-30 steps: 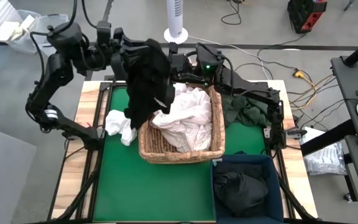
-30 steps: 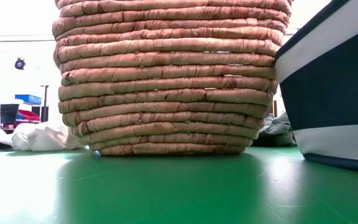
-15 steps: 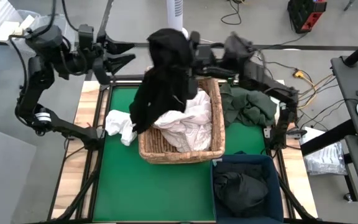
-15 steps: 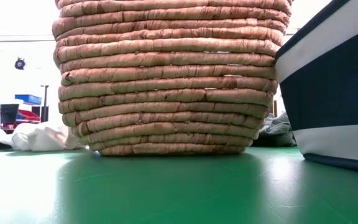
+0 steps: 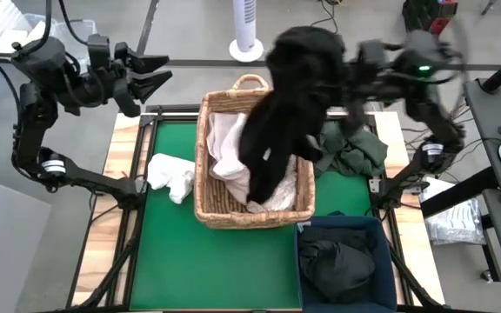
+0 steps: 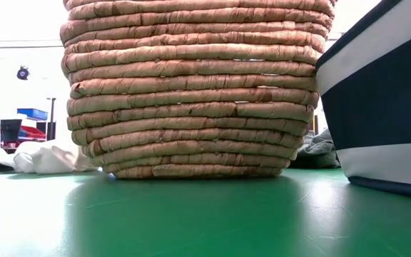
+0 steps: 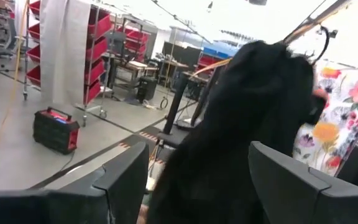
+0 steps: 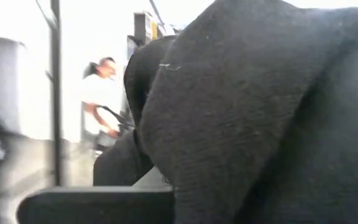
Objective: Sort clothes
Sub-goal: Put the black sweater into the laundry organizer
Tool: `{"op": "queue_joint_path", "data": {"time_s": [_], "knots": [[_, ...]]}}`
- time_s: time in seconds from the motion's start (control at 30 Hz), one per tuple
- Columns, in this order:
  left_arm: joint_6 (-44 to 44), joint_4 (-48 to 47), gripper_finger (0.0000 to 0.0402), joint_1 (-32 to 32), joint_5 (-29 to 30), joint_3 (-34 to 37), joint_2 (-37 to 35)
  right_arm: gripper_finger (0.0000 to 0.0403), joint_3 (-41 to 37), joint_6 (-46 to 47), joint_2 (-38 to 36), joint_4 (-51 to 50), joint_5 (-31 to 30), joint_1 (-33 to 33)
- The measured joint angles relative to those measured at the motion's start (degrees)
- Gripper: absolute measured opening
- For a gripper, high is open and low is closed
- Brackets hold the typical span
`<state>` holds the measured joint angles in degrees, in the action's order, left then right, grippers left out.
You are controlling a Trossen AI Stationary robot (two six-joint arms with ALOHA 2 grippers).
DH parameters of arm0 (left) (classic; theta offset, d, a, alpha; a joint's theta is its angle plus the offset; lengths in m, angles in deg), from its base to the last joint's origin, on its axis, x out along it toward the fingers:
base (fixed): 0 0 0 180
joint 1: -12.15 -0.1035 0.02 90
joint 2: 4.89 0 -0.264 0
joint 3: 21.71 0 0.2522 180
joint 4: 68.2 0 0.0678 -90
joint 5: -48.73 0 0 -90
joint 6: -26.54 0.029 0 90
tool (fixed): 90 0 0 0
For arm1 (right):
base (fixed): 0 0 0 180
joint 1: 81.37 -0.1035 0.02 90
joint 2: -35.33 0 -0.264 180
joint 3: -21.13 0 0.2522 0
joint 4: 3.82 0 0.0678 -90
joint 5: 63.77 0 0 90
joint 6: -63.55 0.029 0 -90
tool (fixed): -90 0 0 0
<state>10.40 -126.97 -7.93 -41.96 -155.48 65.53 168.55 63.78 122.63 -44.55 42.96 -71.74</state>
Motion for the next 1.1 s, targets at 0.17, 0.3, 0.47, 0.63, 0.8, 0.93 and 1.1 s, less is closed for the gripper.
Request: {"op": "queue_joint_path", "data": {"time_s": [0.17, 0.3, 0.47, 0.63, 0.8, 0.93, 1.1], "knots": [[0.6, -3.2, 0.0252, 0.0, 0.2, 0.0, 0.3, 0.0018, 0.1, 14.7, -4.3, -0.2, 9.2, 0.0], [0.6, -3.7, 0.0252, 0.0, 0.2, 0.0, 0.7, 0.0018, 0.2, 28.7, -6.2, -0.1, 21.3, 0.0], [0.9, -3.6, 0.0252, 0.0, 0.2, 0.0, 1.3, 0.0020, 0.1, 38.0, -7.9, -1.0, 28.6, -1.4], [1.9, -3.6, 0.0252, 0.0, 0.2, 0.0, 1.8, 0.0021, 0.1, 40.4, -10.0, -10.2, 36.9, -2.6], [2.1, -3.5, 0.0252, 0.0, 0.2, 0.0, 1.9, 0.0021, 0.1, 39.0, -11.7, -32.8, 36.0, -4.2], [2.0, -3.5, 0.0252, 0.0, 0.3, 0.0, 1.8, 0.0021, 0.1, 37.3, -12.0, -51.9, 31.2, -5.2], [2.0, -3.5, 0.0252, 0.0, 0.4, 0.0, 1.8, 0.0022, 0.1, 39.7, -11.5, -63.0, 30.6, -6.6]]}}
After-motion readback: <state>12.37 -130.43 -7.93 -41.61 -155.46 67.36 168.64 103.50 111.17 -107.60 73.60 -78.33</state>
